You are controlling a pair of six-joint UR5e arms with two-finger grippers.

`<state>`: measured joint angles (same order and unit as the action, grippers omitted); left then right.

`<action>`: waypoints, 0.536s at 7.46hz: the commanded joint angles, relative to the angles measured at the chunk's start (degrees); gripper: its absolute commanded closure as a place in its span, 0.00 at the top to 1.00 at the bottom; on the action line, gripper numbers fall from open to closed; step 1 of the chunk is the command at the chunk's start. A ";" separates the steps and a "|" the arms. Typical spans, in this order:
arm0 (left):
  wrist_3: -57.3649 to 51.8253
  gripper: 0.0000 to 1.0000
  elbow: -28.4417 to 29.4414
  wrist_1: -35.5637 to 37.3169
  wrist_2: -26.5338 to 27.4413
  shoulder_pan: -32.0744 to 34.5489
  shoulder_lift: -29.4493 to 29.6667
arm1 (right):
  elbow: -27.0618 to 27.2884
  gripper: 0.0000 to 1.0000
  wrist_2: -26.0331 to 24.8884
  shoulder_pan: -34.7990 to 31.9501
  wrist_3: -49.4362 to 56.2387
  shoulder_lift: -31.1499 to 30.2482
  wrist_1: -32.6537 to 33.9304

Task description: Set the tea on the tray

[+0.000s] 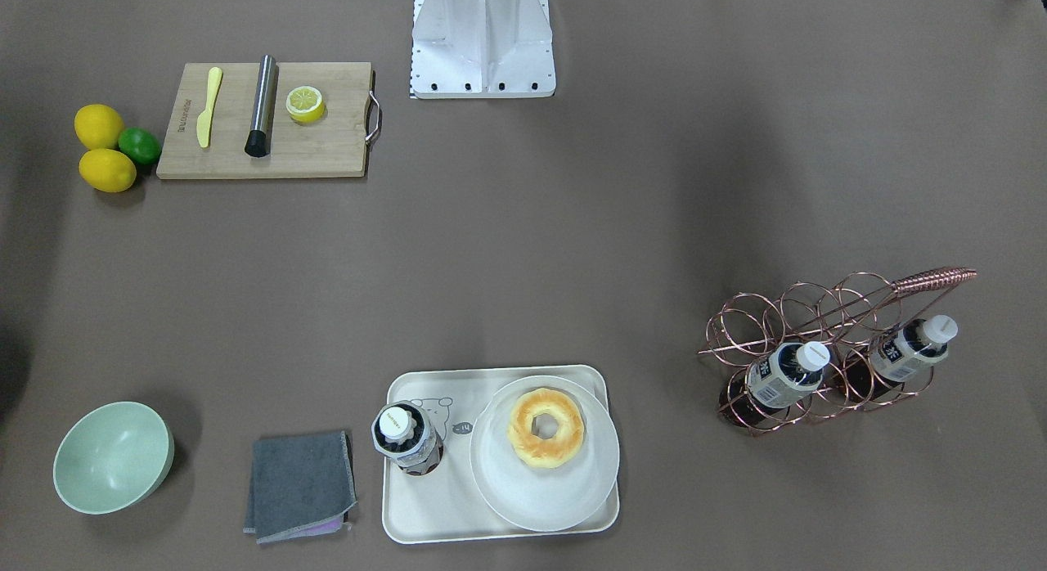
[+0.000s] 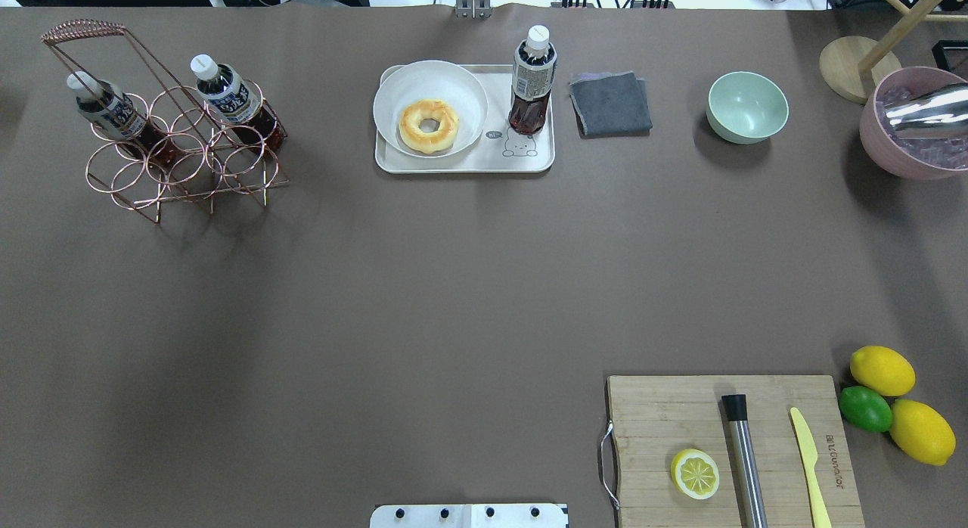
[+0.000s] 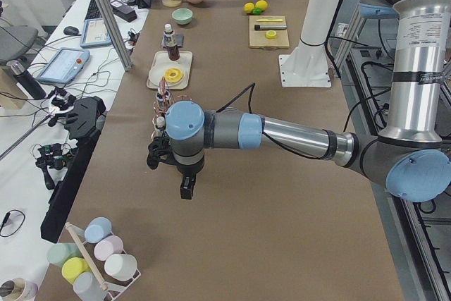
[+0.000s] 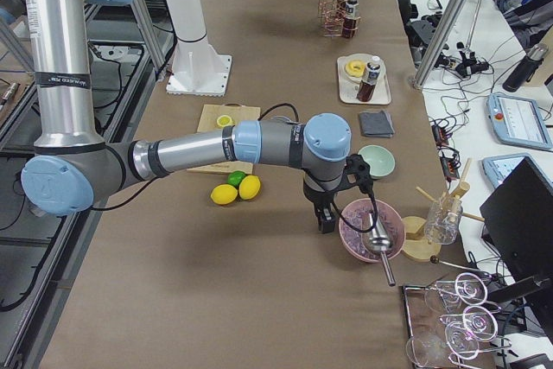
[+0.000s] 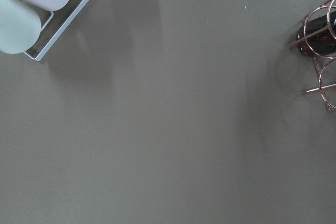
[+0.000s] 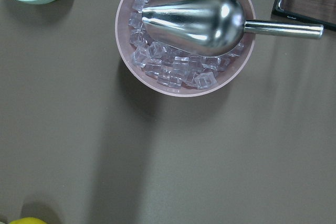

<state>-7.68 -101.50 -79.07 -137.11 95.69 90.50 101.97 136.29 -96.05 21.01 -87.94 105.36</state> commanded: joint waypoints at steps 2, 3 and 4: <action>-0.58 0.97 0.25 -3.87 0.00 1.77 -2.95 | -0.19 1.00 -0.15 -0.01 0.00 -0.04 0.02; -0.67 0.97 0.60 -4.07 0.00 1.78 -3.05 | -0.19 1.00 -0.15 -0.01 0.00 -0.13 0.02; -0.67 0.97 0.60 -4.07 0.00 1.86 -3.14 | -0.19 1.00 -0.15 -0.01 0.00 -0.13 0.02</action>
<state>-8.27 -101.06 -82.50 -137.11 97.39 87.81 101.81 136.16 -96.05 21.01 -88.01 105.38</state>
